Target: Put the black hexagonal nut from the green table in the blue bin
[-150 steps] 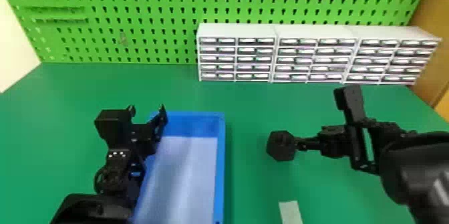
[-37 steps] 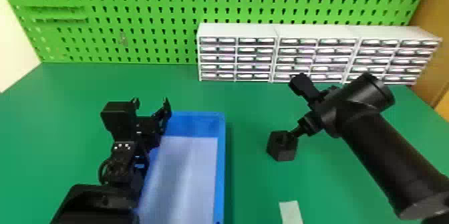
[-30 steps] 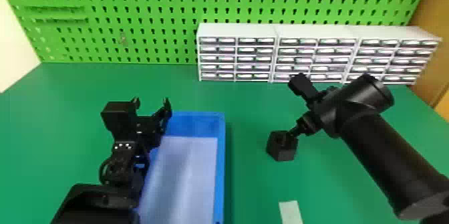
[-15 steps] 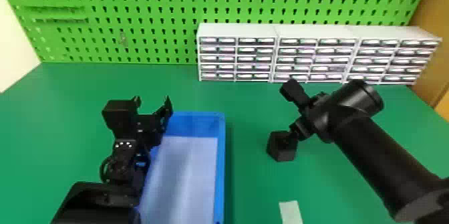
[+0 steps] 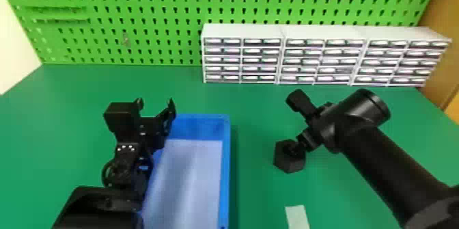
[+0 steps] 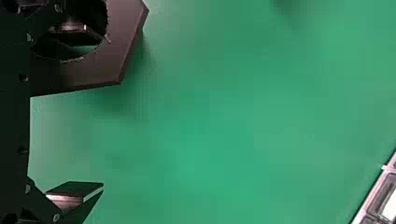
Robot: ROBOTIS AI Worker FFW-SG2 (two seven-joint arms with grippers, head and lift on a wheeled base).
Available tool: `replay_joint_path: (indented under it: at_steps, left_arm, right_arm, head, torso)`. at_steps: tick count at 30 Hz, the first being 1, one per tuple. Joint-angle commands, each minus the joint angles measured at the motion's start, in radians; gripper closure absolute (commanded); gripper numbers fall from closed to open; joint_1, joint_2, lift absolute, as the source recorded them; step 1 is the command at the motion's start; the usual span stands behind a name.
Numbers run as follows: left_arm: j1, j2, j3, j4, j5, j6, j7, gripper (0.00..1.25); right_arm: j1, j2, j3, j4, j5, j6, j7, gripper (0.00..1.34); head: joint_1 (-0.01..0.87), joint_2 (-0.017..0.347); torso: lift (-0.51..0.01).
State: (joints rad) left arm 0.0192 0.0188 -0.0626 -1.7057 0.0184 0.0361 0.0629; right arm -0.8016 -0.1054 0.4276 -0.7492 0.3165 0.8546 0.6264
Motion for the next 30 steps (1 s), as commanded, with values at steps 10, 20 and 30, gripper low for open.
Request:
replay_joint_path:
  at_steps: [10,20,30]
  left_arm:
    - [0.005,0.0,0.004,-0.002,0.0,-0.004,0.0,0.51]
    - [0.013,0.0,0.007,-0.002,0.002,-0.004,0.0,0.51]
    - [0.022,0.0,0.01,-0.002,0.002,-0.005,0.0,0.51]
  right_arm:
    - [0.012,-0.002,-0.015,0.004,-0.008,0.009,-0.028,1.07]
    - [0.028,-0.007,-0.075,0.001,-0.013,0.007,-0.031,1.08]
    - [0.085,-0.014,-0.193,-0.078,-0.025,0.012,-0.03,1.08]
  head:
    - [0.657,0.057]
    - [0.657,0.057]
    - [0.657,0.057]
  torso:
    - [-0.095]
    - [-0.095]
    - [-0.095]
